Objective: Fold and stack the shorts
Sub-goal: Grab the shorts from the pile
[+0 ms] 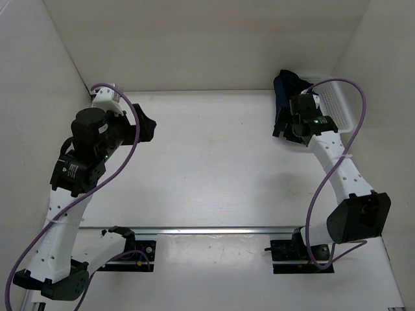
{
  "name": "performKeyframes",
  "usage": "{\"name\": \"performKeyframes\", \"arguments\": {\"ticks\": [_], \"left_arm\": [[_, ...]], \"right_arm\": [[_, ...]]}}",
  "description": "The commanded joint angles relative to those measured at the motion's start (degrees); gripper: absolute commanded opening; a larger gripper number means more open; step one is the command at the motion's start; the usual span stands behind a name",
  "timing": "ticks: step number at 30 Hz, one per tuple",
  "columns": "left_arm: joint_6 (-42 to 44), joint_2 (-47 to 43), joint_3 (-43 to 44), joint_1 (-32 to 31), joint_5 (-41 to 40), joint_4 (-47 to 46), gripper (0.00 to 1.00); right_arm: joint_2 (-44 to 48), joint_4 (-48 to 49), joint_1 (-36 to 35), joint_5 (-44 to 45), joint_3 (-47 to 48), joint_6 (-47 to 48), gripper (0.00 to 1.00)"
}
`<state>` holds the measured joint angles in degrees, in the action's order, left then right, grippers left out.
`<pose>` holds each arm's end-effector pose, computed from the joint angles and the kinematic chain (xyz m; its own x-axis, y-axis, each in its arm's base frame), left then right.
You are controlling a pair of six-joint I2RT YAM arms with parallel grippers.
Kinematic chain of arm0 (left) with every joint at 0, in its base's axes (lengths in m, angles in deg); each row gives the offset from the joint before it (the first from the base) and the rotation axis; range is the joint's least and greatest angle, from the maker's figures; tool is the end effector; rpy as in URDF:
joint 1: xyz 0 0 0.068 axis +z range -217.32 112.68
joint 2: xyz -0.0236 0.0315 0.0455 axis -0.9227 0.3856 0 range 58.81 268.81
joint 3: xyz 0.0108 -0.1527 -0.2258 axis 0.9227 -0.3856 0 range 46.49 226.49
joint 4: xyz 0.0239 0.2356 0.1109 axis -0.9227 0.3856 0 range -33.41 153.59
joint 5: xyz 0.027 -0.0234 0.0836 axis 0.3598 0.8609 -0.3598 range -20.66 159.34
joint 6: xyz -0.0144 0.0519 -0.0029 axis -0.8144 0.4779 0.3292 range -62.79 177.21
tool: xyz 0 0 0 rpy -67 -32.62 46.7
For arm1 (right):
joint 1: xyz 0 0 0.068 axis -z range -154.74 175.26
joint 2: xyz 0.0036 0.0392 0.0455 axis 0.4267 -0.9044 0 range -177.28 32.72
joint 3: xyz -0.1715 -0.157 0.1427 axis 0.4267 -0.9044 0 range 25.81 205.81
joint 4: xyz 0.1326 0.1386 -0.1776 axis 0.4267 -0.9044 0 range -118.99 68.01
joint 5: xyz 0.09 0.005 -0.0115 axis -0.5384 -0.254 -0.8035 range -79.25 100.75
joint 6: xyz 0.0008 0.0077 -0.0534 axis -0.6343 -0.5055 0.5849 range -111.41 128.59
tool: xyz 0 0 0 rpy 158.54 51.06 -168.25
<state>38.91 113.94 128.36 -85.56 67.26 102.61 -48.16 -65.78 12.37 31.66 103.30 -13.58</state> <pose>0.1564 -0.0502 0.4577 -0.3857 -0.2033 -0.9000 0.1675 0.9438 -0.2850 0.2944 0.0543 0.3409 -0.6515 0.2127 -0.7282 0.2958 0.9551 0.0142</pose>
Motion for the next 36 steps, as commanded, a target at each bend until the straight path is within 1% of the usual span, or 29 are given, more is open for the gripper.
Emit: {"name": "performKeyframes", "arguments": {"ticks": [1,4,6,8,11,14,15,16,17,18,19,20,21,22,23,24,25,26,27,28,29,32,33,36], "left_arm": [[-1.73,0.76,0.31,-0.31,-2.57,-0.32,1.0],[-2.26,2.16,0.84,-0.31,-1.96,-0.32,1.0],[-2.79,2.79,0.84,-0.31,-3.97,-0.32,1.0],[-3.32,3.31,0.84,-0.31,-5.64,-0.32,1.0],[-2.53,3.31,0.84,-0.31,-5.12,-0.32,1.0],[-2.0,4.36,0.84,-0.31,-4.42,-0.32,1.0],[-2.0,4.37,0.84,-0.31,-4.42,-0.32,1.0],[-2.0,4.98,0.84,-0.31,-3.63,-0.32,1.0],[-2.0,5.77,0.84,-0.31,-3.63,-0.32,1.0],[-1.48,6.3,0.84,-0.31,-3.63,-0.32,1.0],[-1.47,7.26,0.84,-0.31,-3.63,-0.32,1.0],[-1.47,7.79,1.54,-0.31,-3.63,-0.32,1.0],[-1.47,8.32,1.54,-0.31,-3.63,-0.32,1.0],[-1.47,8.84,2.07,-0.31,-3.63,-0.32,1.0],[-1.47,9.46,2.07,-0.31,-3.63,-0.32,1.0],[-1.47,10.77,2.07,-0.31,-3.63,-0.32,1.0],[-1.47,11.48,2.07,-0.31,-3.63,-0.32,1.0],[-1.47,12.1,2.59,-0.31,-3.63,-0.32,1.0],[-1.47,12.71,2.6,-0.31,-3.63,-0.32,1.0],[-1.47,13.94,2.6,-0.31,-3.63,-0.32,1.0],[-1.47,14.56,2.6,-0.31,-5.28,-0.32,1.0],[-1.47,16.49,3.12,-0.31,-6.87,-0.32,1.0],[-1.47,17.02,3.13,-0.31,-7.83,0.21,1.0],[-0.07,18.86,4.35,-0.31,-9.68,0.21,1.0]], "right_arm": [[4.32,-0.15,0.32,3.77,-2.35,-0.94,1.0],[6.17,-0.15,0.84,7.03,-3.14,-2.08,1.0],[6.17,-0.68,1.63,8.36,-2.36,-2.08,1.0],[6.17,-0.68,3.64,7.58,-0.95,-2.7,1.0],[4.16,0.45,6.72,5.12,2.56,-2.7,1.0],[0.56,2.3,8.57,3.79,8.8,0.36,1.0],[-2.32,2.31,9.1,2.4,10.99,0.9,1.0],[-4.09,2.31,9.11,2.91,15.45,0.9,1.0],[-5.76,2.31,10.85,2.91,17.58,0.38,1.0],[-9.52,1.7,11.91,1.69,19.87,-0.41,1.0],[-11.56,1.17,13.57,-0.32,24.24,-0.41,1.0],[-13.75,0.47,14.2,-1.47,26.55,-0.41,1.0],[-18.48,-0.15,14.9,-2.35,28.92,-0.41,1.0],[-21.05,-0.68,16.3,-3.67,31.29,-0.41,1.0],[-23.59,-1.29,17.01,-4.9,36.36,-0.94,1.0],[-28.75,-1.91,17.8,-7.52,38.76,-1.46,1.0],[-31.24,-2.43,19.2,-8.94,41.13,-1.47,1.0],[-33.7,-2.44,19.82,-10.08,45.6,-2.08,1.0],[-36.34,-2.44,20.44,-10.79,47.9,-2.61,1.0],[-41.5,-2.96,21.23,-10.8,50.45,-3.13,0.99],[-44.07,-3.49,21.23,-9.41,55.7,-3.92,0.99],[-54.0,-3.49,21.23,-9.39,62.93,-3.93,1.0],[-58.38,-3.49,21.23,-10.09,66.96,-3.93,1.0],[-64.03,-1.31,22.46,-13.6,69.02,-6.47,0.98]]}}
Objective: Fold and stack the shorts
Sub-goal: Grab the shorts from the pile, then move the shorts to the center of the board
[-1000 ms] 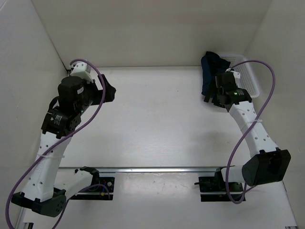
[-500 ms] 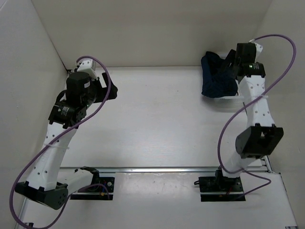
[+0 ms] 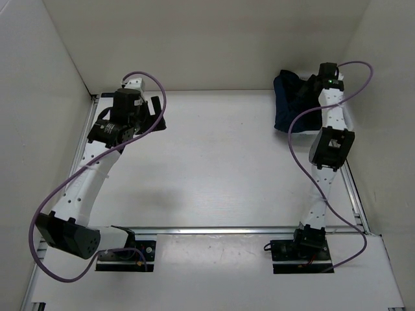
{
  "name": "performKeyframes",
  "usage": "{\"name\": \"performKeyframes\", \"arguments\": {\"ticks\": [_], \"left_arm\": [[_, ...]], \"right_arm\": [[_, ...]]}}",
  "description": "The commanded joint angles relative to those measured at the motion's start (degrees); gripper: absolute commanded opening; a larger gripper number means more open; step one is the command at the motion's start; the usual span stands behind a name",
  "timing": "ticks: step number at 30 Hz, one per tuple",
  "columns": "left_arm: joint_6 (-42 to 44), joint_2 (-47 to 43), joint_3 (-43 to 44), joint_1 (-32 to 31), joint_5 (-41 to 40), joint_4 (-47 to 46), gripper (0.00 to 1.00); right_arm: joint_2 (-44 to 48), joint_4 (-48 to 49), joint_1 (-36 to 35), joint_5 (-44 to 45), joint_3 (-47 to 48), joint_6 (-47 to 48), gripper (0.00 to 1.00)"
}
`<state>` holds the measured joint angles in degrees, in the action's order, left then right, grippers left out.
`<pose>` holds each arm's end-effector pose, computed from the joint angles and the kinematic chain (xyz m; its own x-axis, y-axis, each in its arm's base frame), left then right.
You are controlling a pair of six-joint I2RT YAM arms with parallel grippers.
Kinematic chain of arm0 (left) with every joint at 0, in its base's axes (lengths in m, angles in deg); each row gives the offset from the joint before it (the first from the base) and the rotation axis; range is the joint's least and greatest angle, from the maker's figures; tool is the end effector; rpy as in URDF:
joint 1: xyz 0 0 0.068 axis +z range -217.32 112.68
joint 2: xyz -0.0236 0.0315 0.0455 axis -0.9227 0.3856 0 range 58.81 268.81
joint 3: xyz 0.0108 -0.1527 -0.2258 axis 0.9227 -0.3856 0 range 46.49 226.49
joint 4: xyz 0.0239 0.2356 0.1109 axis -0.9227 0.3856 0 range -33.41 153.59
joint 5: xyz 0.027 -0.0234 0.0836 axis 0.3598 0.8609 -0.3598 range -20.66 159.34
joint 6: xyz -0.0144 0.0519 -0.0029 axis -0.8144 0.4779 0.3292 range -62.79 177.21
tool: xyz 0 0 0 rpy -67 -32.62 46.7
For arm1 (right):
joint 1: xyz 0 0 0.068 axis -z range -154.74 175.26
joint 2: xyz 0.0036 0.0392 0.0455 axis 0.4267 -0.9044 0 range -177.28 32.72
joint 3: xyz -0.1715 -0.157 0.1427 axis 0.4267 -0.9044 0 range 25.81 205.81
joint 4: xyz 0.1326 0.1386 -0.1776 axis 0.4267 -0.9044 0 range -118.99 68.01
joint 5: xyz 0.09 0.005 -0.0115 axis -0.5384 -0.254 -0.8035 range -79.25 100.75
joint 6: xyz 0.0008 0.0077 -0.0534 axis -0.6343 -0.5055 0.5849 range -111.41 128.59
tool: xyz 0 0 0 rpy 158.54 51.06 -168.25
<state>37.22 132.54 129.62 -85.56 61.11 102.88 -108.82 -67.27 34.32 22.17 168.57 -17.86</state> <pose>0.2535 -0.0782 0.4006 -0.6045 -0.1570 -0.7810 -0.0061 0.9813 -0.1926 0.5406 -0.0934 0.2672 -0.4835 0.5193 -0.7047 0.5699 0.7978 0.1970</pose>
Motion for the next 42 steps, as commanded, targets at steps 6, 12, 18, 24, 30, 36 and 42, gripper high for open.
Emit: {"name": "performKeyframes", "arguments": {"ticks": [6,12,18,24,30,36,42], "left_arm": [[3.99,4.39,7.39,-0.31,-7.5,1.62,1.0],[2.86,5.02,7.92,-0.31,-5.39,2.23,1.0],[0.92,3.18,7.31,-0.31,-0.13,2.76,1.0],[-2.86,2.65,10.56,3.56,0.58,8.46,1.0],[-2.86,-1.31,13.1,7.69,-2.84,10.76,1.0],[-1.02,-2.46,16.7,13.48,-1.18,12.16,1.0],[-0.4,-4.73,15.4,15.43,2.86,13.48,1.0]], "right_arm": [[-5.24,7.13,0.52,-7.03,1.03,-4.66,0.59],[2.8,7.13,0.52,-6.5,0.51,-2.29,0.0],[19.96,7.13,-0.09,-13.6,0.76,-1.58,0.0],[34.03,6.61,-7.02,-27.59,3.05,0.08,0.0],[41.69,4.33,-20.91,-27.76,3.22,2.9,0.0],[43.45,4.32,-27.34,-33.82,4.47,0.27,0.0],[50.03,5.72,-26.82,-29.91,-21.43,6.74,0.07]]}}
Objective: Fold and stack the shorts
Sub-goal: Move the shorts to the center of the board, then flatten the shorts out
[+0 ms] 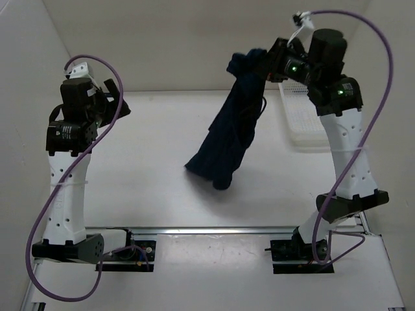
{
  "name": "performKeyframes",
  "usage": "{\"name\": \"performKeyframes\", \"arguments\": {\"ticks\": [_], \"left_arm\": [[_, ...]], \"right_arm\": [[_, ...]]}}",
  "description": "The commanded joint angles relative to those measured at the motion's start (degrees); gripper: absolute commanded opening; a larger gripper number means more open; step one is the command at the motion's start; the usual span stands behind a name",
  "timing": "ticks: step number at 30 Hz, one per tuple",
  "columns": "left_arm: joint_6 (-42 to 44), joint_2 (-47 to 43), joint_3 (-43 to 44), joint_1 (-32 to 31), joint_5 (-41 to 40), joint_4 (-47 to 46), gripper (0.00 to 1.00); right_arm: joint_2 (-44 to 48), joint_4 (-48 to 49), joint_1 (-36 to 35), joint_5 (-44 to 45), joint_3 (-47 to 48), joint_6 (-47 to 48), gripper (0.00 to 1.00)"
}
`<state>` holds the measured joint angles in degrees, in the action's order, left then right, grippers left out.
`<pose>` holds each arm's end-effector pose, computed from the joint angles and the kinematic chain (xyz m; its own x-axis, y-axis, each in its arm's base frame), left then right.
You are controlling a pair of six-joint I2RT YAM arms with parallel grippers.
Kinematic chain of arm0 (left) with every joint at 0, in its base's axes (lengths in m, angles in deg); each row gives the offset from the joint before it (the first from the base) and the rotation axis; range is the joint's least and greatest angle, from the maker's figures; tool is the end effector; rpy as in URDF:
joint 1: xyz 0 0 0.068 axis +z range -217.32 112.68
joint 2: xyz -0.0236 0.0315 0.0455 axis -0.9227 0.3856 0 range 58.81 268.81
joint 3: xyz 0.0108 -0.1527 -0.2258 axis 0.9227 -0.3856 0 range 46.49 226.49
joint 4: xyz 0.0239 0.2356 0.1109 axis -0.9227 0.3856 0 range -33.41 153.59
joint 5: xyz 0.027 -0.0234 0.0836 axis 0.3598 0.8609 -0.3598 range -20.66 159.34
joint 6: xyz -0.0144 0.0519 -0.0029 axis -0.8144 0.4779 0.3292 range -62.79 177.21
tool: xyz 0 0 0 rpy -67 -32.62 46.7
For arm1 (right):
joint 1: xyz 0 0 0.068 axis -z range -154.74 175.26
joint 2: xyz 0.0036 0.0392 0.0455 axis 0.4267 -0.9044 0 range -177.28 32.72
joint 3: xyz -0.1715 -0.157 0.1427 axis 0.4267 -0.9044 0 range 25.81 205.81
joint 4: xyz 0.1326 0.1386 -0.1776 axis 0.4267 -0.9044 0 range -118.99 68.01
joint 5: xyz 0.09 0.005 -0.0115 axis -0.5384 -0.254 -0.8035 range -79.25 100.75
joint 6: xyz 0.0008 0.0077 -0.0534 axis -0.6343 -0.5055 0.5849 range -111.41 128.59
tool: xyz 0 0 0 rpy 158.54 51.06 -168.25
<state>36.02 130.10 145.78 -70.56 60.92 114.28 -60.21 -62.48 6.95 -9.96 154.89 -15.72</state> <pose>0.2183 -0.0072 0.4774 -0.4353 -0.3335 -0.8362 -0.2451 0.9377 -0.2463 0.2836 0.1071 0.5620 -0.3243 0.2983 -0.8977 -0.5434 0.7180 0.4349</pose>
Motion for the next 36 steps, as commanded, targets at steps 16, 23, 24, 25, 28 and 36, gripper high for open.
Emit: {"name": "performKeyframes", "arguments": {"ticks": [16,23,24,25,28,36], "left_arm": [[-21.5,-13.01,-48.29,-12.21,18.36,-4.96,1.0],[-30.75,-9.34,-59.11,-18.81,19.15,-9.34,1.0],[-31.36,-8.11,-60.6,-19.6,19.15,-10.31,1.0],[-31.37,-6.7,-60.61,-19.61,19.15,-11.01,1.0],[-31.37,-0.99,-60.09,-22.76,18.28,-11.64,1.0],[-32.69,4.29,-58.94,-24.7,13.88,-12.16,0.75]], "right_arm": [[19.18,0.59,-2.43,18.07,-66.21,-5.11,0.75],[19.64,3.05,-11.39,19.82,-74.06,-8.38,0.98],[18.67,4.01,-12.79,19.83,-74.06,-8.38,0.98],[17.61,4.97,-13.42,19.83,-72.66,-8.38,0.98],[12.43,5.51,-16.23,21.84,-69.24,-6.81,0.98],[2.4,6.12,-19.05,29.15,-65.0,-3.19,0.66]]}}
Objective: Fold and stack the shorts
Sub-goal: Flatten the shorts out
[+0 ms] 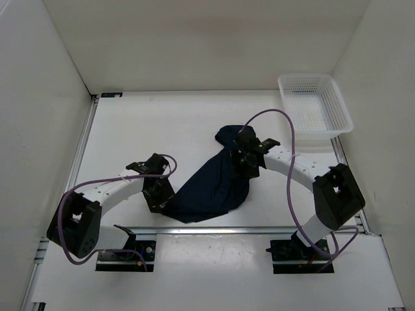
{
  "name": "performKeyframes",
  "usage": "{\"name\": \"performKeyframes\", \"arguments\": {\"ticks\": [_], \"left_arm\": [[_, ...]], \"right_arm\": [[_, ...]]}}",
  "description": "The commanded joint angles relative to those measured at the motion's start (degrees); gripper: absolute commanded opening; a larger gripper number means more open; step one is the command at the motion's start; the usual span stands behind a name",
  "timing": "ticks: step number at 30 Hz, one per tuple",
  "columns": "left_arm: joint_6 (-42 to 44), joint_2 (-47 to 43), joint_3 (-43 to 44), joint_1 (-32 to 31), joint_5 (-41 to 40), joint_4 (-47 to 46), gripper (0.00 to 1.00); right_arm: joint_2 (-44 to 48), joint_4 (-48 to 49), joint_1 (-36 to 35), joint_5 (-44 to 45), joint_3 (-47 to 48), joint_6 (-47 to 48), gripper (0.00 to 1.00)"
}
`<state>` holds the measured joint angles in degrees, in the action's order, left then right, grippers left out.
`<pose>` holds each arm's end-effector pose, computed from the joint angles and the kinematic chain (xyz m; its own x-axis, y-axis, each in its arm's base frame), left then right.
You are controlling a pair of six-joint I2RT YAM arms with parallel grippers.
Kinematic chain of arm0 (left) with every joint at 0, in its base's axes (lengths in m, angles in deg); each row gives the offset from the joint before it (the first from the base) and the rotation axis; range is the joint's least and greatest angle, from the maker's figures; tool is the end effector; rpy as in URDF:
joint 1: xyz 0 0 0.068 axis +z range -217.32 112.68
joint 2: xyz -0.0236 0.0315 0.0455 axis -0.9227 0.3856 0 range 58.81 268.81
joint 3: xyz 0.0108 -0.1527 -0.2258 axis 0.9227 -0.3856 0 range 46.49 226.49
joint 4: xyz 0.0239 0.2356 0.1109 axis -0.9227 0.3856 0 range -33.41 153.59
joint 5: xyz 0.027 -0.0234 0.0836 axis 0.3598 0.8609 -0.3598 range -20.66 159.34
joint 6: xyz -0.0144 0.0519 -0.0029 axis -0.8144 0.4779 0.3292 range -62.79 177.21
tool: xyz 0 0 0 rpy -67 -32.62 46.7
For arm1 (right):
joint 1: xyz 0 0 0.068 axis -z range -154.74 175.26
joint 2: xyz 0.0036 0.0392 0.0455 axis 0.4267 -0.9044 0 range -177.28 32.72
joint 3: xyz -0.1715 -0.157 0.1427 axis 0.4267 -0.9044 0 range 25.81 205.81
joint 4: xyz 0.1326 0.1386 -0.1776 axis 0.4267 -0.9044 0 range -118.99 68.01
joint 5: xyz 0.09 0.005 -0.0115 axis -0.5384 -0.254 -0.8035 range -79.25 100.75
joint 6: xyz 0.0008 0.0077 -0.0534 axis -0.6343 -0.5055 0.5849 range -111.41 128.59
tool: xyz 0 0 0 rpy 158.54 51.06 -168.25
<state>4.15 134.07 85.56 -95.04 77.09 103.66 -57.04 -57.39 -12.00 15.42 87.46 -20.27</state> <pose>0.1737 -0.0968 0.1640 -0.9079 -0.4176 0.0365 -0.4172 0.8919 -0.1742 0.2501 0.1866 0.2170 -0.9012 -0.0810 -0.4258 -0.1593 0.9755 0.1516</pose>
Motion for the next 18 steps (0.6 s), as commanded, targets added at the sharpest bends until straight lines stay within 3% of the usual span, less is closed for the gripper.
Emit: {"name": "performKeyframes", "arguments": {"ticks": [1,2,3,4,6,11,14,17,18], "left_arm": [[-0.82,1.28,1.27,-0.22,-2.3,-1.54,0.63],[-0.82,1.81,1.27,-0.75,-2.82,-2.06,0.49],[-0.82,2.34,1.27,-0.75,-2.83,-2.07,0.35],[-0.82,3.39,1.27,-0.75,-2.83,-2.07,0.13],[0.49,4.27,2.41,-0.75,-3.44,-2.07,0.1],[5.41,6.02,10.65,3.81,-4.05,-0.84,0.1],[10.15,11.45,24.96,7.94,-7.74,3.36,0.1],[14.73,20.84,47.53,12.07,-10.55,9.95,0.1],[15.43,23.15,54.38,13.56,-11.26,16.41,0.1]], "right_arm": [[-1.47,1.55,-0.1,3.77,2.42,1.35,0.56],[-1.47,1.56,-0.1,4.64,2.42,1.35,0.46],[-2.0,1.56,-0.1,5.52,2.42,0.83,0.26],[-2.0,1.56,-0.1,6.31,2.42,0.83,0.16],[-2.0,1.04,-0.1,6.32,3.82,0.82,0.01],[-2.0,-0.81,3.4,3.08,11.9,3.36,0.01],[-5.51,-2.21,8.4,-1.84,25.14,6.96,0.01],[-11.39,-5.53,14.55,-6.41,46.14,8.11,0.01],[-12.97,-6.78,16.15,-11.12,51.94,8.12,0.01]]}}
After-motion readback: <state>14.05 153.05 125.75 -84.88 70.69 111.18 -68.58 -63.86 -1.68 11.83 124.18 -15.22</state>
